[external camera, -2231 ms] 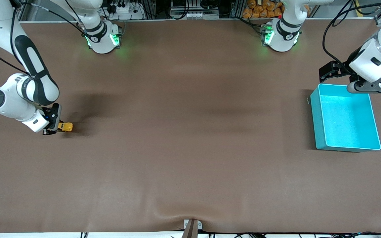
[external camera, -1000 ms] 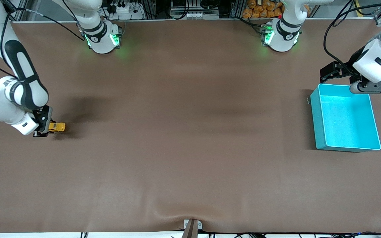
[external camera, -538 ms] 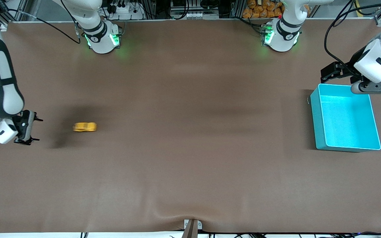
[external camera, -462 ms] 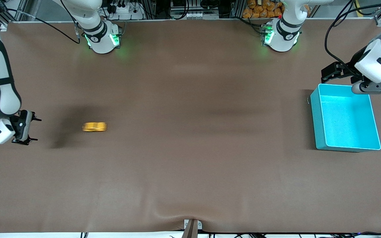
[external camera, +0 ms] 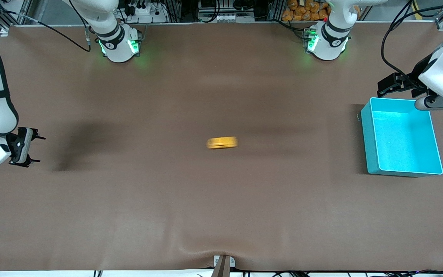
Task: Wind and store yellow beetle car
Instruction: 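Open the right gripper to release the car and withdraw the arm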
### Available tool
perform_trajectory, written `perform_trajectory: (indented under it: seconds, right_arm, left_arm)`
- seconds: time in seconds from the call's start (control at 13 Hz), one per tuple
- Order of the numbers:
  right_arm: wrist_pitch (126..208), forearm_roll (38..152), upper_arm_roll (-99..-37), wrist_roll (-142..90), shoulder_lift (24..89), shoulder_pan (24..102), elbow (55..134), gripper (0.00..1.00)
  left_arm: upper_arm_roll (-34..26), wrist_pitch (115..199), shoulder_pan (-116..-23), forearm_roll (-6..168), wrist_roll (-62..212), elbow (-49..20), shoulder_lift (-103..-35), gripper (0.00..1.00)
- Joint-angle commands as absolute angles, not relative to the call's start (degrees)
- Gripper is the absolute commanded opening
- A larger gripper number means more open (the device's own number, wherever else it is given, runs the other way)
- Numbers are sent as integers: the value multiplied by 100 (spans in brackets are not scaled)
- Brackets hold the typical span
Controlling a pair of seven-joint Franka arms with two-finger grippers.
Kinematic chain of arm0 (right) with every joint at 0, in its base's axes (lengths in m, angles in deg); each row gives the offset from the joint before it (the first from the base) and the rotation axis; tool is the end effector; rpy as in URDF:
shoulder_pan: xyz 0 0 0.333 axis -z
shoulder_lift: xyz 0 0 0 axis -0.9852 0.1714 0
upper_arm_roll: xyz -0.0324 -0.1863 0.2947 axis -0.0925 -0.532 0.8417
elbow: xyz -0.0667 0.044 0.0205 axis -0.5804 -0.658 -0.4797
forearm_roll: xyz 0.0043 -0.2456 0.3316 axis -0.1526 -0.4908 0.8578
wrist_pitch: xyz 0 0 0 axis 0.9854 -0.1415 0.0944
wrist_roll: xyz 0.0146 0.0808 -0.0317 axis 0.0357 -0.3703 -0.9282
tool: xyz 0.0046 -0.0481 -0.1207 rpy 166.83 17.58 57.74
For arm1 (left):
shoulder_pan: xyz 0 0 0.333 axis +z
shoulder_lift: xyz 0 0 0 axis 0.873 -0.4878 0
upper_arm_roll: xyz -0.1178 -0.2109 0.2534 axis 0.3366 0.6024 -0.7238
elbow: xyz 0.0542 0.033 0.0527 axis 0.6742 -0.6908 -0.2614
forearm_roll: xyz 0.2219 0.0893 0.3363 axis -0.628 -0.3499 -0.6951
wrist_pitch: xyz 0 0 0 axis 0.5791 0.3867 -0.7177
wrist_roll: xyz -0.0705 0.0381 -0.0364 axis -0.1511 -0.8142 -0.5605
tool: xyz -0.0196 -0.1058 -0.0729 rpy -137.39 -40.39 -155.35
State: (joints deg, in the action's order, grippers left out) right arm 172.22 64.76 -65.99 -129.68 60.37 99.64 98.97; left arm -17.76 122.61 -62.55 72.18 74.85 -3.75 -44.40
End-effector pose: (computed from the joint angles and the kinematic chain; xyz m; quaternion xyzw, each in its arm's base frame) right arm 0.6108 -0.2464 0.2590 -0.7494 -0.6553 0.0082 0.0949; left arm 0.5595 -0.0617 0.6257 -0.9981 -0.0026 0.0607 0.0037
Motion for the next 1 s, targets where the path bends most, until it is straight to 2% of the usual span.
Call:
perform_trajectory:
  seconds: [0.0,0.38,0.62,0.77,0.92]
  right_arm:
    - [17148,6577,-6505,-12939,6151,10087,9759,100]
    - [17157,6630,-6513,-12931,6160,10096,9759,100]
    - [17131,6656,-6505,-12722,6143,10053,9619,100]
    - [16869,6709,-6470,-12151,6081,9991,9400,100]
    - [16124,6954,-6469,-11545,6072,9816,8847,100]
  left_arm:
    - [-1769,12267,-6221,7312,7517,-324,-4451,100]
    - [-1778,12267,-6195,7303,7491,-350,-4486,100]
    - [-1778,12301,-6133,7312,7403,-438,-4740,100]
    - [-1769,12712,-5993,7312,7263,-928,-4785,100]
    - [-1778,13388,-5984,7303,6642,-1648,-4776,100]
